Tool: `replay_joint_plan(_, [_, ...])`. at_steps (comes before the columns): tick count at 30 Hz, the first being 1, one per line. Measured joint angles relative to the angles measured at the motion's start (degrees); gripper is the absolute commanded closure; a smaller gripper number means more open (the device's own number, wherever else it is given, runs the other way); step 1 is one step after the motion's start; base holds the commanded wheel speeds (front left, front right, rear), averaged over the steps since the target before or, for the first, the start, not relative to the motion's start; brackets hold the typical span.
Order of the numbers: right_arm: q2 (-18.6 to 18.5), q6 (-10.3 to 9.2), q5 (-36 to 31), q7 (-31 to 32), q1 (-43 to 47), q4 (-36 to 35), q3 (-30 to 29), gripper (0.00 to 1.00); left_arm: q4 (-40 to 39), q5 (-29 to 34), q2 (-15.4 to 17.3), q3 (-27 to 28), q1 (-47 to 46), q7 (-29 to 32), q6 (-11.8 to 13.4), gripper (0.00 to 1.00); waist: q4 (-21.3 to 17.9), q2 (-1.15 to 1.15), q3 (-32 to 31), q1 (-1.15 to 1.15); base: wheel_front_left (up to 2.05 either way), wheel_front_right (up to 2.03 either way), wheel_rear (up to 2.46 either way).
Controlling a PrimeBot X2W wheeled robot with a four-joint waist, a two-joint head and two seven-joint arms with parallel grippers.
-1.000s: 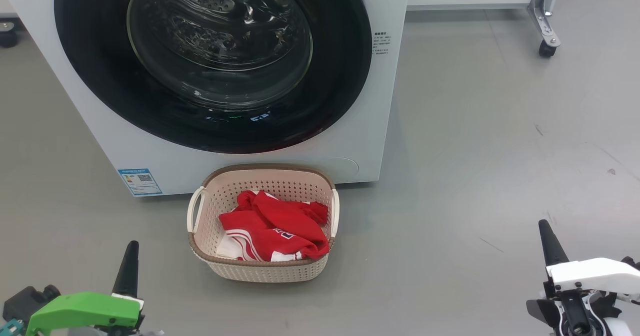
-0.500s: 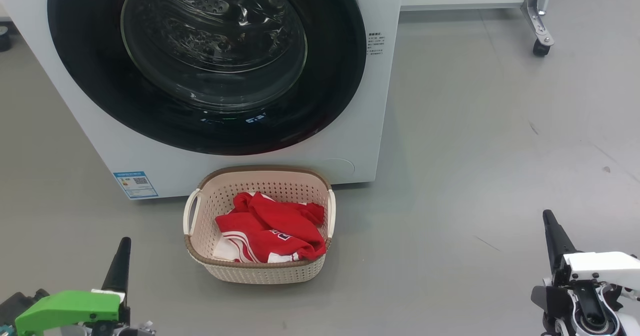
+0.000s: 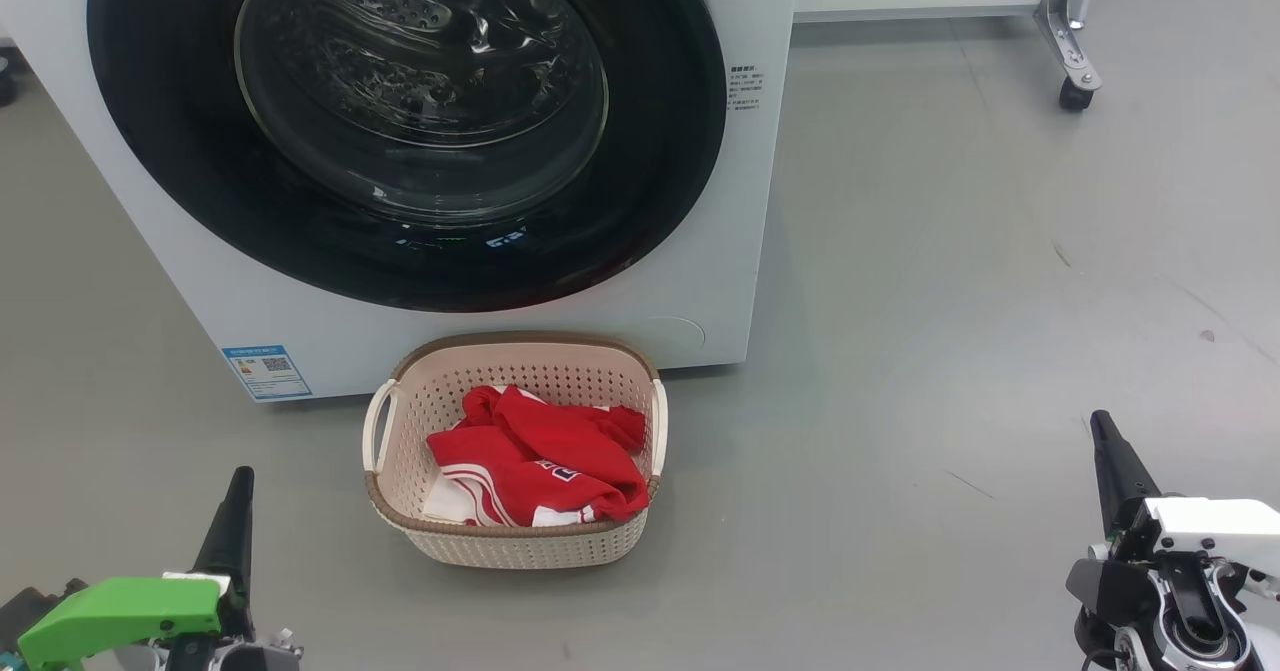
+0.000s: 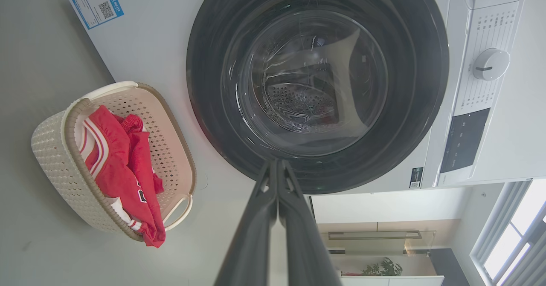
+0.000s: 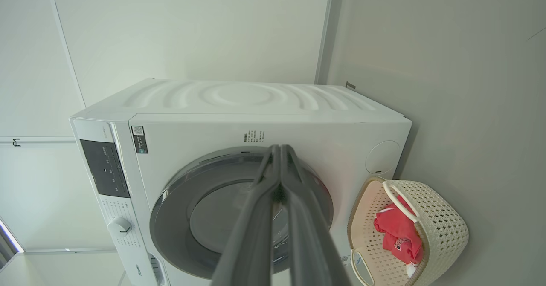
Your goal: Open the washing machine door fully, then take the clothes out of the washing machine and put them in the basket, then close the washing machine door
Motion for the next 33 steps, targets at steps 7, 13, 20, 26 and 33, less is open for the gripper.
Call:
replay_joint_plan(7, [0.02, 0.01, 0.0, 0.04, 0.0, 0.09, -0.02, 1.0, 0.22, 0.0, -0.02, 0.05, -0.01, 0.0, -0.4, 1.0, 0.0, 0.0, -0.01, 0.0, 0.0, 0.0, 0.0])
replay_joint_plan(13, [0.03, 0.01, 0.0, 0.04, 0.0, 0.2, -0.05, 1.0, 0.31, 0.0, -0.03, 0.09, -0.04, 0.0, -0.4, 1.0, 0.0, 0.0, -0.01, 0.0, 0.0, 0.0, 0.0])
replay_joint_plan(20, [0.04, 0.2, 0.0, 0.04, 0.0, 0.29, -0.08, 1.0, 0.48, 0.0, -0.05, 0.12, -0.22, 0.01, -0.4, 1.0, 0.01, 0.0, -0.02, 0.0, 0.0, 0.0, 0.0])
replay_joint_plan(26, [0.05, 0.44, 0.0, 0.04, -0.01, 0.33, -0.09, 1.0, 0.56, 0.0, -0.08, 0.15, -0.24, 0.15, -0.41, 1.0, 0.01, 0.0, -0.02, 0.0, 0.0, 0.0, 0.0])
replay_joint_plan(33, [0.07, 0.44, 0.0, 0.04, -0.01, 0.41, -0.11, 1.0, 0.64, 0.0, -0.09, 0.19, -0.26, 0.15, -0.41, 1.0, 0.01, 0.0, -0.03, 0.0, 0.0, 0.0, 0.0])
